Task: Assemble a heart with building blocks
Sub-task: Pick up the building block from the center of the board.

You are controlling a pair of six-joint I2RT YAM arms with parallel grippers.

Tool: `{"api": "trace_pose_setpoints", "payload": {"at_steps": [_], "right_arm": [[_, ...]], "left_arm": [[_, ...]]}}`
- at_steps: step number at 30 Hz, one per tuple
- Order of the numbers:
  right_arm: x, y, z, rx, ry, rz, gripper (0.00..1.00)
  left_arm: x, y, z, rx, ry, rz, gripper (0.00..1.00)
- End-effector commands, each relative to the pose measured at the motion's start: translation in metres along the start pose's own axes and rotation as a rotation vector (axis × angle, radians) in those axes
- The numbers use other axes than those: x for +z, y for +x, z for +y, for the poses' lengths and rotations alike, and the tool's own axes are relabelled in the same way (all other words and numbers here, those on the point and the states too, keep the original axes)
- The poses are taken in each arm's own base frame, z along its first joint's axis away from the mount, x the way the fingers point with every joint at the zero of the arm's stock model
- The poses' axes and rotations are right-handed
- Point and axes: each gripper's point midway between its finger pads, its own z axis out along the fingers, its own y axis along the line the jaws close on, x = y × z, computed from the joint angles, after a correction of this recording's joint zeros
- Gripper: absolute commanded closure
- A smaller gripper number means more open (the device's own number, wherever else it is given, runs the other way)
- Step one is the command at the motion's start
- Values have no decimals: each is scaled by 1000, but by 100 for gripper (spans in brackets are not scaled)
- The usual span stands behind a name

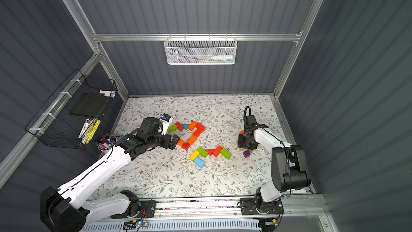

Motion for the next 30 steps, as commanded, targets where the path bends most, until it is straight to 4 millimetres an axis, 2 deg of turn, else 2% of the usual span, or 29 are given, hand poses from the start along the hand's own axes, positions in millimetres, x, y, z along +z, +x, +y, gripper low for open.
{"api": "trace_pose_setpoints", "payload": {"at_steps": [1,6,16,22,25,27,30], "right_arm": [[-2,8,-2,13,11,25,57],[4,5,-1,13,6,34,52],[11,-10,10,-17,-19,31,52],[14,-21,7,-42,35,25,58],[14,-25,2,-60,85,17,65],[10,-28,4,-74,99,2,71],[-4,-29,11,-96,106,-28,74]], "left_arm": [[3,2,1,2,3,4,1],[1,1,1,0,2,-2,1],[1,1,2,0,0,1,1],[2,2,2,-3,1,2,1],[1,1,1,-2,3,-1,1],[0,1,1,-5,6,-5,1],[-2,-1,1,-5,7,-14,1]]}}
